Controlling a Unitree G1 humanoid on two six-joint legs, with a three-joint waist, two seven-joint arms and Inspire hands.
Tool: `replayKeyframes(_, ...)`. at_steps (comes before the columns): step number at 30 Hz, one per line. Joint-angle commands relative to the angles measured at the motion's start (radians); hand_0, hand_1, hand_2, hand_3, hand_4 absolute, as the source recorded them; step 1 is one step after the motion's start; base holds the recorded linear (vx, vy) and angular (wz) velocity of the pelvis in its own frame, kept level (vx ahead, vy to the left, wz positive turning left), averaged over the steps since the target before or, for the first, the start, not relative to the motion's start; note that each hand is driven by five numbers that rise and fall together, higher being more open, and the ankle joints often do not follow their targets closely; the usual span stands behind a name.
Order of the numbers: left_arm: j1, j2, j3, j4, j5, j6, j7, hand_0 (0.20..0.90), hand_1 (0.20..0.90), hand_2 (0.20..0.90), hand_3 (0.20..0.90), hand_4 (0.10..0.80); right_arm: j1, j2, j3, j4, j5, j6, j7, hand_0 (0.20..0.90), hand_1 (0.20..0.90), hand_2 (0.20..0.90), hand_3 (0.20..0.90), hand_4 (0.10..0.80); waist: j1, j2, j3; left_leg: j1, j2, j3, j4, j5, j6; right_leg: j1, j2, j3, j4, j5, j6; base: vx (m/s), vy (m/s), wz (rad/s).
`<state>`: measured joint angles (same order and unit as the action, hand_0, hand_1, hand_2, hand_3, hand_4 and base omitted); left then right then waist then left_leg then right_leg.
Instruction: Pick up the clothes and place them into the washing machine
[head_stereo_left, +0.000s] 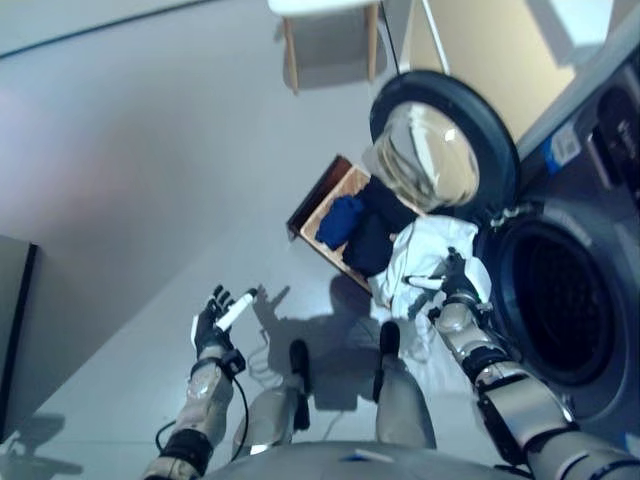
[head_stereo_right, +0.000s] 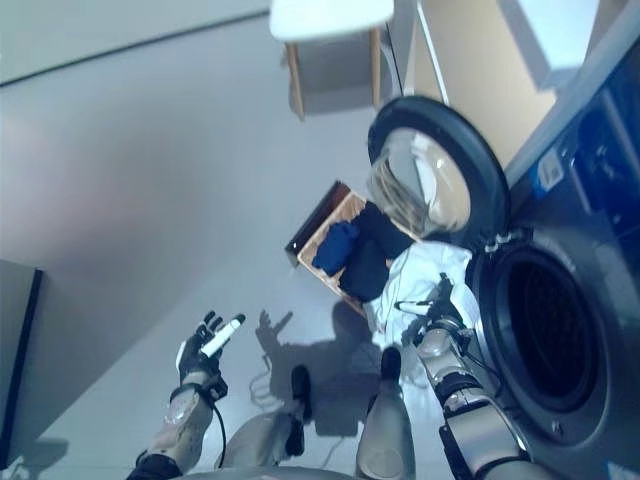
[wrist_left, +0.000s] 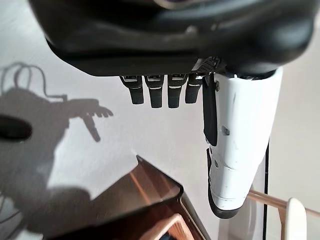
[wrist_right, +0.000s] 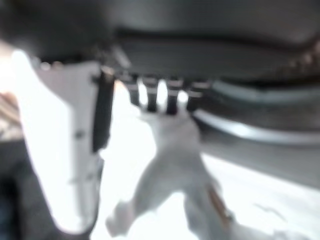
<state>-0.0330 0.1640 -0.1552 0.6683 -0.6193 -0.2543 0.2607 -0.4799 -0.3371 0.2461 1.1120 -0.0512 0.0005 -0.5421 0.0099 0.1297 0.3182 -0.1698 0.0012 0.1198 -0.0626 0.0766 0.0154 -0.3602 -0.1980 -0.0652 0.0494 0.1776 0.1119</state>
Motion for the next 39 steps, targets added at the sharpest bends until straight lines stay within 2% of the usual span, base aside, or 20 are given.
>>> replayKeyframes(1, -0.004, 0.040, 0.064, -0.081, -0.012, -0.107, 0.027, 0.900, 0.900, 0.900, 0.900, 0.800, -0.125, -0.011, 0.040, -0.039, -0.032, -0.041, -0.060, 0.900, 0.900, 0.900, 0.900, 0.800, 0.024, -0.021, -0.042, -0.065, 0.062, -0.030, 0.080, -0.020, -0.087, 0.020, -0.047, 0.025, 0.015, -0.001, 0.040, 0.034, -0.061, 0.05)
replayKeyframes(7, -0.006, 0.001, 0.041, -0.043, -0.020, -0.096, 0.026, 0.900, 0.900, 0.900, 0.900, 0.800, -0.120, -0.022, -0.022, -0.027, 0.011, -0.046, -0.113, 0.900, 0.900, 0.900, 0.900, 0.800, 0.016, -0.010, -0.039, -0.073, 0.084, -0.044, 0.039, 0.009, -0.106, 0.031, -0.056, -0.044, 0.002, -0.011, 0.048, 0.052, -0.036, 0.24)
replayKeyframes(13, -0.005, 0.011, 0.030, -0.080, -0.023, -0.105, 0.026, 0.900, 0.900, 0.900, 0.900, 0.800, -0.166, -0.051, -0.097, 0.044, 0.108, -0.064, -0.146, 0.900, 0.900, 0.900, 0.900, 0.800, 0.027, 0.012, -0.033, -0.096, 0.089, -0.046, -0.006, 0.036, -0.123, 0.017, -0.074, -0.094, -0.013, -0.003, 0.059, 0.017, -0.017, 0.30)
replayKeyframes(19, 0.020, 0.028, -0.002, -0.138, -0.016, -0.100, 0.005, 0.900, 0.900, 0.900, 0.900, 0.800, -0.244, -0.082, -0.115, 0.131, 0.157, -0.063, -0.139, 0.900, 0.900, 0.900, 0.900, 0.800, 0.050, 0.030, -0.021, -0.114, 0.081, -0.056, 0.000, 0.032, -0.123, 0.012, -0.086, -0.103, -0.016, 0.001, 0.064, 0.044, 0.028, 0.11)
replayKeyframes(29, 0.011, 0.031, -0.024, -0.154, -0.020, -0.101, -0.007, 0.900, 0.900, 0.900, 0.900, 0.800, -0.308, -0.058, -0.103, 0.157, 0.207, -0.071, -0.092, 0.900, 0.900, 0.900, 0.900, 0.800, 0.079, 0.048, -0.021, -0.141, 0.065, -0.062, -0.008, 0.030, -0.125, 0.001, -0.099, -0.119, -0.035, 0.009, 0.072, 0.021, 0.031, 0.05)
replayKeyframes(39, 0.051, 0.058, -0.060, -0.297, -0.023, -0.095, -0.053, 0.900, 0.900, 0.900, 0.900, 0.800, -0.402, -0.078, -0.082, 0.230, 0.202, -0.046, -0.040, 0.900, 0.900, 0.900, 0.900, 0.800, 0.137, 0.106, 0.011, -0.230, 0.040, -0.092, -0.010, 0.048, -0.127, -0.080, -0.125, -0.140, -0.014, 0.015, 0.080, -0.043, 0.038, 0.13)
